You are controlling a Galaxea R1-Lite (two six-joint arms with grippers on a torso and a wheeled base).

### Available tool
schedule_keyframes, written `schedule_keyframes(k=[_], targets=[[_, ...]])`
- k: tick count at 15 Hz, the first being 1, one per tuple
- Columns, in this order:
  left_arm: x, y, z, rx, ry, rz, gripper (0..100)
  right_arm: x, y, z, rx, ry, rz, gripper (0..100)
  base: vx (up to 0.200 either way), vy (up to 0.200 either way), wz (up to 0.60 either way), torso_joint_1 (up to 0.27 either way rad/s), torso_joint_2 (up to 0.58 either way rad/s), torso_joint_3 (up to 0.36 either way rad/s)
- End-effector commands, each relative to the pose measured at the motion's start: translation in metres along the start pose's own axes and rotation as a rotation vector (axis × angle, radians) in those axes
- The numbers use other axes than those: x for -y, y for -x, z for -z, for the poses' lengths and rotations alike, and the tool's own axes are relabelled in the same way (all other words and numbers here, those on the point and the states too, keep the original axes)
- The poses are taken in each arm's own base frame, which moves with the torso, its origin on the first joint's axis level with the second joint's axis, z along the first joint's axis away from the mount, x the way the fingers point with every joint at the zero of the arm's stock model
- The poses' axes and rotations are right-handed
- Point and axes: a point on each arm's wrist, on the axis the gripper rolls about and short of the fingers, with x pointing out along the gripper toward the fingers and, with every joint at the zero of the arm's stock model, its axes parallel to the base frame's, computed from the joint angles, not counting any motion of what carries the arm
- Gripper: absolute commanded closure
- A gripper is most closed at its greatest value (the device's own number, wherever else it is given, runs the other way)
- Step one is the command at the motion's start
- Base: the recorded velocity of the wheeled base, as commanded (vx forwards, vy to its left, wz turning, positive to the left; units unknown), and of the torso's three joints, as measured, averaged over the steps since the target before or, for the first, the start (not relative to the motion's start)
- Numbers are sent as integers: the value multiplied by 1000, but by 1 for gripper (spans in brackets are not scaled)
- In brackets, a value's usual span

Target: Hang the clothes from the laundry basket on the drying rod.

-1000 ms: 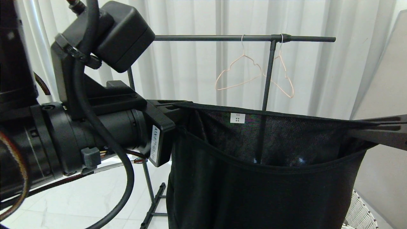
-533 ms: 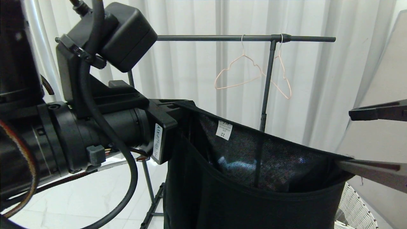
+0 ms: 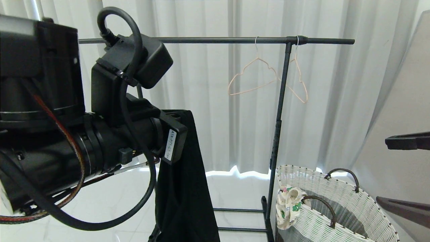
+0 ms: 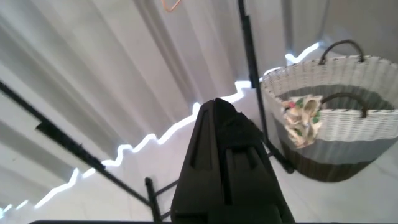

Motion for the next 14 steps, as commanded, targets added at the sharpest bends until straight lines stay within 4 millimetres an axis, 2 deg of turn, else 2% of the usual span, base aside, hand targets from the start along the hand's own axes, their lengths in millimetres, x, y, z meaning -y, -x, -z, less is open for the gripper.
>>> schedule_keyframes(k=[1,3,5,8,11,14], targets=[[-5,3,7,-22,1,-36,100,17,-2,15,-102,-61,207,0,0,0,0,0,0,0],[-20,13,21,-53,-25,-103,100,43,-8,31,-290,-157,459,0,0,0,0,0,0,0],[-38,23,39,-102,-56,-180,100,60,-10,43,-368,-227,573,0,0,0,0,0,0,0],[-50,33,54,-139,-42,-244,100,65,-7,52,-401,-250,629,0,0,0,0,0,0,0],[-51,37,65,-165,-38,-255,100,64,-5,58,-449,-240,712,0,0,0,0,0,0,0],[-51,39,69,-175,-39,-258,100,66,-8,57,-396,-257,708,0,0,0,0,0,0,0]])
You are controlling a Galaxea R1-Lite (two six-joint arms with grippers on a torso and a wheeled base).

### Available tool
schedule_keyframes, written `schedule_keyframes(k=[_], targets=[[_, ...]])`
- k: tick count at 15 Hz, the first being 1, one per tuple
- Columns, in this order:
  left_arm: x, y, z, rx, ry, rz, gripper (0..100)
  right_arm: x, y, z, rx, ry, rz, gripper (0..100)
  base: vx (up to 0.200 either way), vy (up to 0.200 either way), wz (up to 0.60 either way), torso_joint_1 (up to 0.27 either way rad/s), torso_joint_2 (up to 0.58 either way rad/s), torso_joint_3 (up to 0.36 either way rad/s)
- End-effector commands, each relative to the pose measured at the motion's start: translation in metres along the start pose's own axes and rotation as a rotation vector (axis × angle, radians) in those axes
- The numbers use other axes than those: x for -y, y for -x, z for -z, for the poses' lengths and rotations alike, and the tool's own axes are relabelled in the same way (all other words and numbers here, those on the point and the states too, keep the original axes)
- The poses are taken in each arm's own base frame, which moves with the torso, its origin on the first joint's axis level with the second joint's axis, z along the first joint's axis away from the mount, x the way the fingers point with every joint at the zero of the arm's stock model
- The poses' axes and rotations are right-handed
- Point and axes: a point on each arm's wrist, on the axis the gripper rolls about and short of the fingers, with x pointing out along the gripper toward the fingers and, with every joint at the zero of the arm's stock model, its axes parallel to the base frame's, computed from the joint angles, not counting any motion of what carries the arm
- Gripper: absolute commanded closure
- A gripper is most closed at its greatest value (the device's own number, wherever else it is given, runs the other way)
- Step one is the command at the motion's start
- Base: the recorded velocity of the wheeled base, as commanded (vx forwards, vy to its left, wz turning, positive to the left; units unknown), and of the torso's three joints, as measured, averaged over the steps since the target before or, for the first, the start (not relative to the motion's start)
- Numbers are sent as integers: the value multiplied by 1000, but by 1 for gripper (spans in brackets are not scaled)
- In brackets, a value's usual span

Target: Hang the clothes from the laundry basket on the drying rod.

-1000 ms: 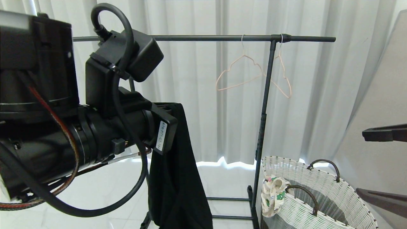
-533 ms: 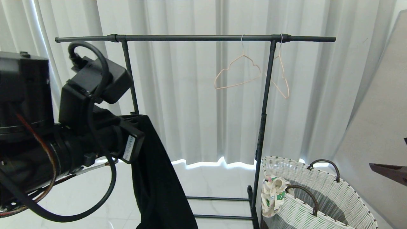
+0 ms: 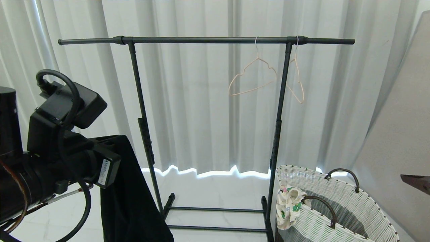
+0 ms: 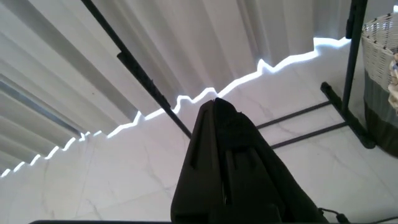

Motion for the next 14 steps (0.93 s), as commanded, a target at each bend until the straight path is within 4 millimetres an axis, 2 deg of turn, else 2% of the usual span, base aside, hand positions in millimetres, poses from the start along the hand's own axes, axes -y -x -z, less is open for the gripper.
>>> schedule_keyframes(k=[1,5,11,14], targets=[[-2,2,2,0,2,-9,100,-1,-2,1,3,-10,-12,0,0,0,0,0,0,0],[-5,4,3,2,10,-25,100,-2,-6,-4,71,-71,-45,0,0,0,0,53,-163,-110],[-6,3,-1,61,29,-44,100,-2,-5,-4,78,-72,-50,0,0,0,0,167,-439,-270],[-4,1,3,54,22,-42,100,-2,-5,-9,121,-76,-45,0,0,0,0,201,-476,-279]])
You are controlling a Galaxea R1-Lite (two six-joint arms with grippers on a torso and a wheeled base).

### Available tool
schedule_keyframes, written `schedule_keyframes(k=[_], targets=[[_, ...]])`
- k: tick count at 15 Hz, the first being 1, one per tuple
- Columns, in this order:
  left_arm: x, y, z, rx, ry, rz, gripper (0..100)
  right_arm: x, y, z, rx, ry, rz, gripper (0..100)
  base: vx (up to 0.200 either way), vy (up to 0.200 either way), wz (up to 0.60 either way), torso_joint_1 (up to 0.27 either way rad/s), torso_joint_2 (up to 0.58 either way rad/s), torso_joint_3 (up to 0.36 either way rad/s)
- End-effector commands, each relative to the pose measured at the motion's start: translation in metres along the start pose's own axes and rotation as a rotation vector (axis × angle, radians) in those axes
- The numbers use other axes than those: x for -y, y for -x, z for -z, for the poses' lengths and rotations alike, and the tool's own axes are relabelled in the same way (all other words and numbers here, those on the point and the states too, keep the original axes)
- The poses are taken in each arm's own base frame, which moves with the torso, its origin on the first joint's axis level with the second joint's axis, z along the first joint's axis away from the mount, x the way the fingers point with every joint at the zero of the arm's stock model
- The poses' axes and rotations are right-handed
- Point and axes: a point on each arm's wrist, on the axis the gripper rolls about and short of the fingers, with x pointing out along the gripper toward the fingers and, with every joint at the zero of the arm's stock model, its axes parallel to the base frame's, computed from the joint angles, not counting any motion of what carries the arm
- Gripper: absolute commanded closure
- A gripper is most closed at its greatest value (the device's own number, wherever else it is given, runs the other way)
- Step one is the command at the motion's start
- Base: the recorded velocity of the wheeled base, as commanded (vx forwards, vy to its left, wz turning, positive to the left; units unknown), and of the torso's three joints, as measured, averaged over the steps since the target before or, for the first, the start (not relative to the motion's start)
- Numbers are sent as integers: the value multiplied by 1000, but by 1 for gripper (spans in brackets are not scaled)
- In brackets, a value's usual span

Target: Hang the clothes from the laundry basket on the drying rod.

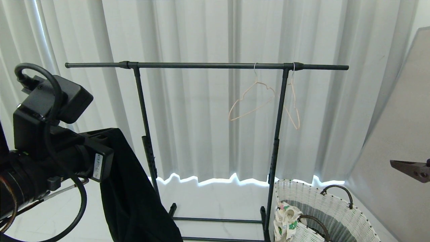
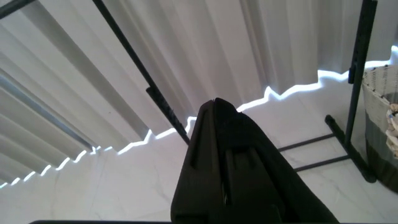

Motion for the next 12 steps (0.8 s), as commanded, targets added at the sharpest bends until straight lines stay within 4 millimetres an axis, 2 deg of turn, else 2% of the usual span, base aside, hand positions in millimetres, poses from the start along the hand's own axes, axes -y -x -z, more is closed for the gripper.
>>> schedule_keyframes(k=[1,12], targets=[[1,-1,3,-12,-12,3,100,0,-2,-1,9,0,0,0,0,0,0,207,-486,-281],[2,-2,6,-22,-30,2,100,-1,-4,1,5,4,5,0,0,0,0,236,-521,-287]])
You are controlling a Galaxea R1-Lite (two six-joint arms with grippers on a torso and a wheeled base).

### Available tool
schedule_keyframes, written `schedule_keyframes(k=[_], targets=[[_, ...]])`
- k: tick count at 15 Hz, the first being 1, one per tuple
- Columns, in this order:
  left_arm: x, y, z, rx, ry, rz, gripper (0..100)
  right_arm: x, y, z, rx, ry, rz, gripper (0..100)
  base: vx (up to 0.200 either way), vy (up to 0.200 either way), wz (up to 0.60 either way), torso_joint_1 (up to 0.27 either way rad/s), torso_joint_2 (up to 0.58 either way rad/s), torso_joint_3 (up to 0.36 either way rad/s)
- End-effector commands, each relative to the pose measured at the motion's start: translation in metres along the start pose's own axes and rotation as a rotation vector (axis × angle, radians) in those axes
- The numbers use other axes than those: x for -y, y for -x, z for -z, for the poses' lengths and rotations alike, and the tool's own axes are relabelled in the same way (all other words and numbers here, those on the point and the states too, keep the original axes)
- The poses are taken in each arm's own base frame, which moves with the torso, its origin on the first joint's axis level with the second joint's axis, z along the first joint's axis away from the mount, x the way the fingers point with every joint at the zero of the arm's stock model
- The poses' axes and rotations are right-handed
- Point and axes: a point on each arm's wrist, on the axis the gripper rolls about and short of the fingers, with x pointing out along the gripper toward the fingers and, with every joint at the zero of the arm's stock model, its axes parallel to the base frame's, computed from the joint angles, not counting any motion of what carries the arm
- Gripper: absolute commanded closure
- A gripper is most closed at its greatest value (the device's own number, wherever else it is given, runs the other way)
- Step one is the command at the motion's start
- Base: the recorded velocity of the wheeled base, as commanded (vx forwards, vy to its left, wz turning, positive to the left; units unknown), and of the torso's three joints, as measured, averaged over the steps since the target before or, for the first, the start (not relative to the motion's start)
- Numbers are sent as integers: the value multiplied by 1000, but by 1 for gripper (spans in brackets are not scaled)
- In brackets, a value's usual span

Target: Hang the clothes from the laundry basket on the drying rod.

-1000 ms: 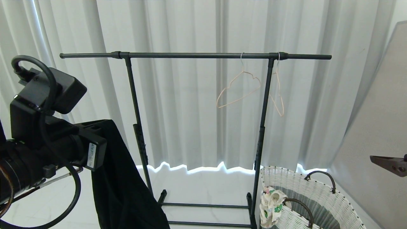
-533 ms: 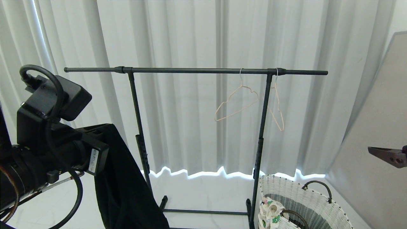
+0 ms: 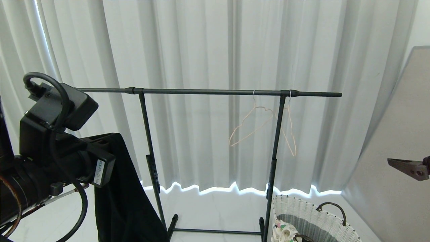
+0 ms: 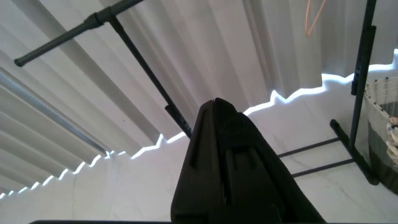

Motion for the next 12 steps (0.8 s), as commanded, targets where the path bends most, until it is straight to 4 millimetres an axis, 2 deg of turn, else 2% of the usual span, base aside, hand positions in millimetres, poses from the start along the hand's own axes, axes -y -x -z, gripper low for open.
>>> schedule_keyframes(k=[1,3,6,11,12], targets=[[0,-1,0,-2,0,0,100,0,0,1,-3,0,-1,0,0,0,0,276,-574,-305],[0,-1,0,-2,0,0,100,-1,-2,3,-2,0,-1,0,0,0,0,198,-430,-224],[0,-1,0,-7,-2,-8,100,-3,-10,7,52,5,4,0,0,0,0,54,-110,-59],[0,-2,1,-16,-4,-26,100,-4,-12,8,60,8,2,0,0,200,0,9,-9,-6],[0,-1,1,-16,-4,-25,100,-4,-12,8,62,8,2,0,0,0,0,0,0,0]])
